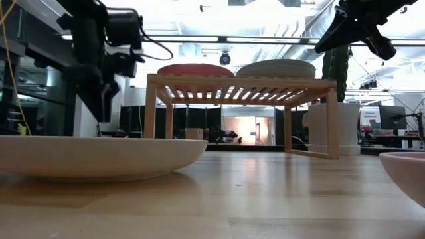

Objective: Place and stack plates onto a shelf
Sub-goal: Stack the top pink plate on top of the other pink plate on the shelf

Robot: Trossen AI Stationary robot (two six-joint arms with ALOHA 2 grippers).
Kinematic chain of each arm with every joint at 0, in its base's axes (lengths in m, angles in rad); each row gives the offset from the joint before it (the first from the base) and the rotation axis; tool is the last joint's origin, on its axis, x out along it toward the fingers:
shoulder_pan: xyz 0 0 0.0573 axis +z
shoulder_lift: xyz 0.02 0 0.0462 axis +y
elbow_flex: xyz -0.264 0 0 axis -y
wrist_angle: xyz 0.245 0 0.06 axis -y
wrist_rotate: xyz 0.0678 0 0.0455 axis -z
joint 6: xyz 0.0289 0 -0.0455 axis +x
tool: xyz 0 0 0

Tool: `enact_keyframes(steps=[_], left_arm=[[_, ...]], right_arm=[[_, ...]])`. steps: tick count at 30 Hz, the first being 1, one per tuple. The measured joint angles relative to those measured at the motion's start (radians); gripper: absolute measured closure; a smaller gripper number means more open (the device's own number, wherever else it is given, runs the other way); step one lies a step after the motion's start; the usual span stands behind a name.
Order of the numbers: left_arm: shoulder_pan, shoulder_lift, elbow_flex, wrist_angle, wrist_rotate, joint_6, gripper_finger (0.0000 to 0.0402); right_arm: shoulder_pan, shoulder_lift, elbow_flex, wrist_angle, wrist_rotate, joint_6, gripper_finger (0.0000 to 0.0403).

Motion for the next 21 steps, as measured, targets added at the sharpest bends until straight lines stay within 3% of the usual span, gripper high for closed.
enact_keyframes(steps=[8, 21], left_arm=[[0.005, 0.123, -0.048, 0.053, -0.005, 0.047, 0.0200], [0.088, 0.084, -0.123, 0.154, -0.050, 0.096, 0.0200]], right_arm=[[0.000, 0.000, 0.000, 0.000, -0.001, 0.000, 0.0403], [0.000, 0.000, 0.000, 0.003, -0.010, 0.000, 0.0403]])
